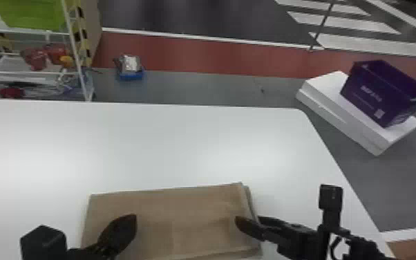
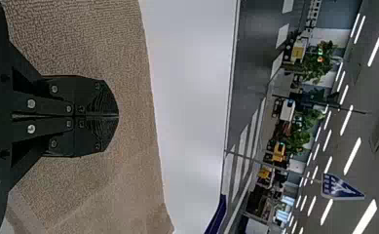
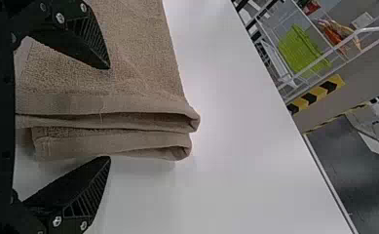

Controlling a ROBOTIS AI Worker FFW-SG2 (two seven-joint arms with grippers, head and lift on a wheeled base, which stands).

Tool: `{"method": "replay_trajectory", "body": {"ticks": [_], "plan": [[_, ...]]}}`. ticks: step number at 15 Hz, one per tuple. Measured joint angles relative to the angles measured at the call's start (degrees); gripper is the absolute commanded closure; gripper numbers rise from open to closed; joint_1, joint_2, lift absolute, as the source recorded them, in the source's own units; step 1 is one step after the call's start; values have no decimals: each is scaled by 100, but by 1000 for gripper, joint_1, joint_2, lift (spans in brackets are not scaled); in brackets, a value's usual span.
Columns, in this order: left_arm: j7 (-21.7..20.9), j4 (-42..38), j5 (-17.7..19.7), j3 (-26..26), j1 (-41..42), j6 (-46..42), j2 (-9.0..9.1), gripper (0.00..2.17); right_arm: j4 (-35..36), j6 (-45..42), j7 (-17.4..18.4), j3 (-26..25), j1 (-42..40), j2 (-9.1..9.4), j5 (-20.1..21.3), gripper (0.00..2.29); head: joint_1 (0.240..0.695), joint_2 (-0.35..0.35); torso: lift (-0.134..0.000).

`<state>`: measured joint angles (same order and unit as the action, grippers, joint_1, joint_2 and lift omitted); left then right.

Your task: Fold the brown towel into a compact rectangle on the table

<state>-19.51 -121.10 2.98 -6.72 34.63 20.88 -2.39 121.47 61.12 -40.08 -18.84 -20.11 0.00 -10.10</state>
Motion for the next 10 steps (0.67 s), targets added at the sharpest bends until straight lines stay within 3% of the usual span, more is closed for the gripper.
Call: {"method": "replay_trajectory", "body": {"ticks": [4, 6, 7, 8, 10], "plan": [[0, -31, -23, -22, 6, 17, 1, 1747, 7, 397, -13, 21, 108, 0, 8, 475, 695, -189, -123], [2, -35, -32, -33, 9, 18, 2, 1747, 8, 497, -41, 17, 137, 0, -12, 475, 695, -187, -123], [7, -36, -38, -39, 9, 18, 2, 1747, 12, 560, -51, 13, 149, 0, -34, 390, 695, -186, -123], [9, -37, -42, -45, 9, 18, 2, 1747, 33, 642, -46, 4, 146, 0, -64, 134, 695, -185, -123], [9, -47, -43, -46, 9, 18, 2, 1747, 160, 752, 43, -50, 65, 0, -96, 49, 695, -193, -123]]}}
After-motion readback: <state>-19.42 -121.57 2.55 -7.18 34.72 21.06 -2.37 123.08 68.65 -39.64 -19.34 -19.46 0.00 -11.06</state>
